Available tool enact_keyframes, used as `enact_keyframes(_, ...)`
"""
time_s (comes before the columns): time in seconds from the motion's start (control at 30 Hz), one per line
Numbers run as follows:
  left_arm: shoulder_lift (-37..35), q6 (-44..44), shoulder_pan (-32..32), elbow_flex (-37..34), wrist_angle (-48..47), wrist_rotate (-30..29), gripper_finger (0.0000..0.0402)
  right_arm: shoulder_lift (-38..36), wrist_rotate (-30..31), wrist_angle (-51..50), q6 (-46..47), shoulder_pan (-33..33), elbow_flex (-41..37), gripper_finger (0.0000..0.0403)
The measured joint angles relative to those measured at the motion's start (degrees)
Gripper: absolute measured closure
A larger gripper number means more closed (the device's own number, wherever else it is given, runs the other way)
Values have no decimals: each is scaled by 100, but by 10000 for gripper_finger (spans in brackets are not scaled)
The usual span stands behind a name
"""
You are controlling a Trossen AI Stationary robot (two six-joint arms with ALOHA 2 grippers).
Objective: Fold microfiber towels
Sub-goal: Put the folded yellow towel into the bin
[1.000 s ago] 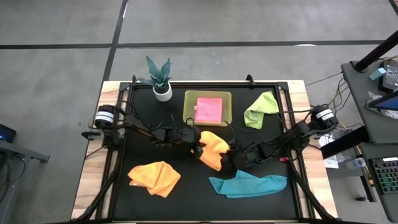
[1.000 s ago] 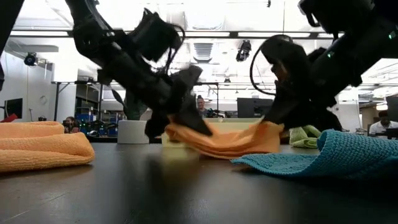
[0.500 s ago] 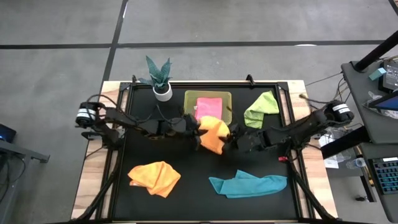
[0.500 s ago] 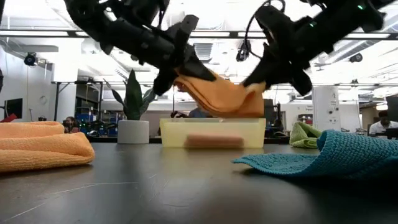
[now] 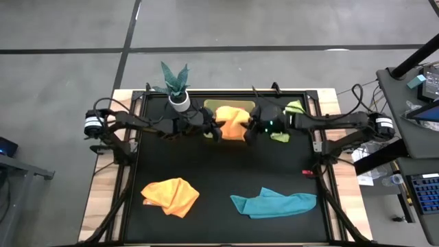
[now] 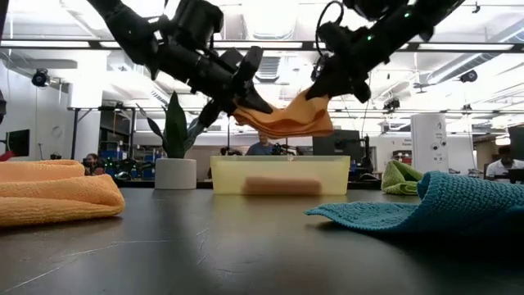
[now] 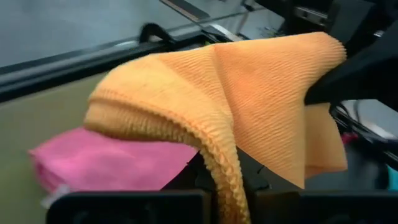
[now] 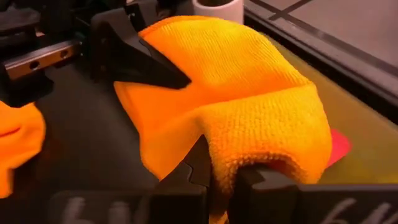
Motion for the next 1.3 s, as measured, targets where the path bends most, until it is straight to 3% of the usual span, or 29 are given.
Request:
enact_keyframes(0.3,139,-4,494,2,275,6,402,545,-1011,-32,-694,-1038,369,390)
enact_keyframes(0.73,1108,-70,674,505,304,35,401,1586,-1024,-534,-1255,-1370,895,390)
enact_keyframes(0.9,1239,-74,701,889,-683,26,401,1657,-1011,-690,-1291,-1426,962,390)
enact_keyframes(1.3,1233,-219,699,919,-1090,17,337,1686,-1007,-928,-1345,-1505,959,390)
